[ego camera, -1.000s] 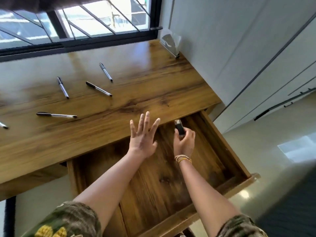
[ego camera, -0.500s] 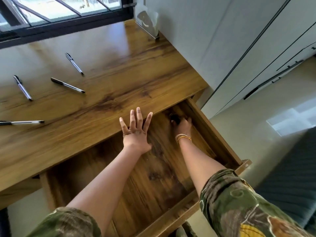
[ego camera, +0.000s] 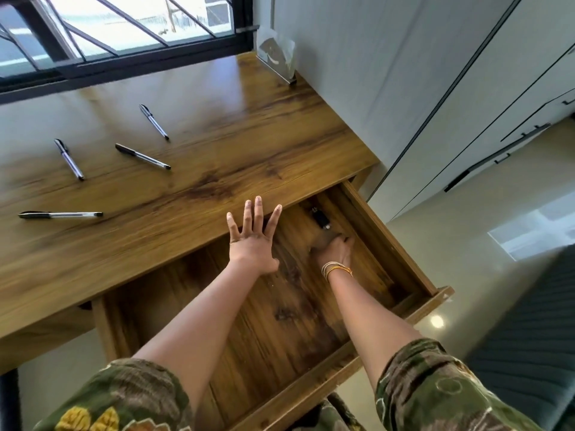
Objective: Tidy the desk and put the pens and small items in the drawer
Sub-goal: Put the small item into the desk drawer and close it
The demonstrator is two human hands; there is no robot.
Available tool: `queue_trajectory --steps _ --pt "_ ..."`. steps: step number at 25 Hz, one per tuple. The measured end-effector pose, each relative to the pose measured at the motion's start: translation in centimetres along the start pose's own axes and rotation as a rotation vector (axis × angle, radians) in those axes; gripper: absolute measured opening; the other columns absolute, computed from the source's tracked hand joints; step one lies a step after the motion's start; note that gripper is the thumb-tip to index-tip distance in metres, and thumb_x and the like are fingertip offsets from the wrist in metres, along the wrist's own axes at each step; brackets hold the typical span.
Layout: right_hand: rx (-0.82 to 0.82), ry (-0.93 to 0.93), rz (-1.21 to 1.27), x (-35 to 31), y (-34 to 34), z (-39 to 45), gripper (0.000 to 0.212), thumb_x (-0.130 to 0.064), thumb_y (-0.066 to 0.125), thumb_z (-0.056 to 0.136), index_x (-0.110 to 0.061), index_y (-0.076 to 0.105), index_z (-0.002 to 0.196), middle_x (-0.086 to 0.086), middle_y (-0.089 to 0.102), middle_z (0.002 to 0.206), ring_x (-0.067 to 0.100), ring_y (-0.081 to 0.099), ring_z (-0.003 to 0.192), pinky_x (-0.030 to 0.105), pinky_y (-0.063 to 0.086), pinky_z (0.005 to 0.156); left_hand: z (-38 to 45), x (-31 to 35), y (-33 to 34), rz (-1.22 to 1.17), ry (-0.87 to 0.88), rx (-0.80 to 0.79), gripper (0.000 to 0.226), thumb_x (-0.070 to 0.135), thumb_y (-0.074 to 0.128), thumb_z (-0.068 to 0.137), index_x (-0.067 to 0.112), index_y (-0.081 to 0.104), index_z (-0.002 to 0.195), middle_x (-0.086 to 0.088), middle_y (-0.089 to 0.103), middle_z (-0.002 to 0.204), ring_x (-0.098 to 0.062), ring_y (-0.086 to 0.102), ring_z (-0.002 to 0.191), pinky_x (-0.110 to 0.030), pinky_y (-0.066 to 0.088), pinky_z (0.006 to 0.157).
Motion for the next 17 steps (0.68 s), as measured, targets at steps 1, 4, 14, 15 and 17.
queue_trajectory --steps 1,4,14,15,17 --pt "-0.026 -0.020 -0.028 0.3 -0.2 -1.1 0.084 -0.034 0.074 0.078 0.004 0.032 0.140 0.023 0.037 0.142 0.038 0.041 0.129 0.041 0.038 0.111 -0.5 -0.1 -0.1 -0.008 0.005 -0.001 0.116 0.054 0.061 0.078 0.033 -0.033 0.143 -0.011 -0.040 0.150 -0.034 -0.034 0.140 -0.063 -0.016 0.109" --pt "-0.133 0.025 0.030 1.6 -0.6 -4.2 0.087 -0.030 0.075 0.076 0.000 0.029 0.144 0.019 0.032 0.149 0.037 0.040 0.133 0.041 0.041 0.109 -2.9 0.0 -0.2 -0.083 0.026 0.013 0.104 0.046 0.060 0.081 0.030 -0.016 0.150 -0.010 -0.030 0.156 -0.029 -0.027 0.144 -0.060 -0.012 0.113" --pt "-0.381 -0.239 -0.395 5.8 0.1 -15.8 0.037 -0.025 0.055 0.087 -0.005 0.059 0.117 0.019 0.055 0.129 0.035 0.058 0.112 0.038 0.048 0.094 -14.4 2.9 6.8 -0.491 -0.048 -0.295 0.057 0.037 0.057 0.090 0.018 0.043 0.142 -0.013 0.030 0.154 -0.030 0.036 0.138 -0.042 0.034 0.111" --pt "-0.386 -0.279 -0.456 5.9 0.0 -16.5 0.034 -0.025 0.054 0.087 -0.008 0.060 0.115 0.017 0.060 0.124 0.034 0.060 0.109 0.037 0.049 0.090 -15.1 2.9 7.1 -0.538 -0.064 -0.318 0.055 0.037 0.056 0.092 0.016 0.045 0.141 -0.011 0.040 0.149 -0.028 0.042 0.134 -0.039 0.038 0.108" --pt "-0.348 -0.364 -0.566 5.9 -0.2 -18.1 0.031 -0.026 0.049 0.088 -0.012 0.061 0.113 0.012 0.065 0.117 0.032 0.063 0.106 0.037 0.050 0.085 -16.4 3.3 7.5 -0.602 -0.111 -0.333 0.051 0.037 0.054 0.093 0.014 0.047 0.139 -0.009 0.048 0.143 -0.026 0.047 0.129 -0.036 0.041 0.104"
Point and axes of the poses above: each hand's wrist, its own z-axis towards the middle knuckle, its own y-axis out of the palm, x = y × z, the point moved 2 cm from there along z, towards the middle knuckle
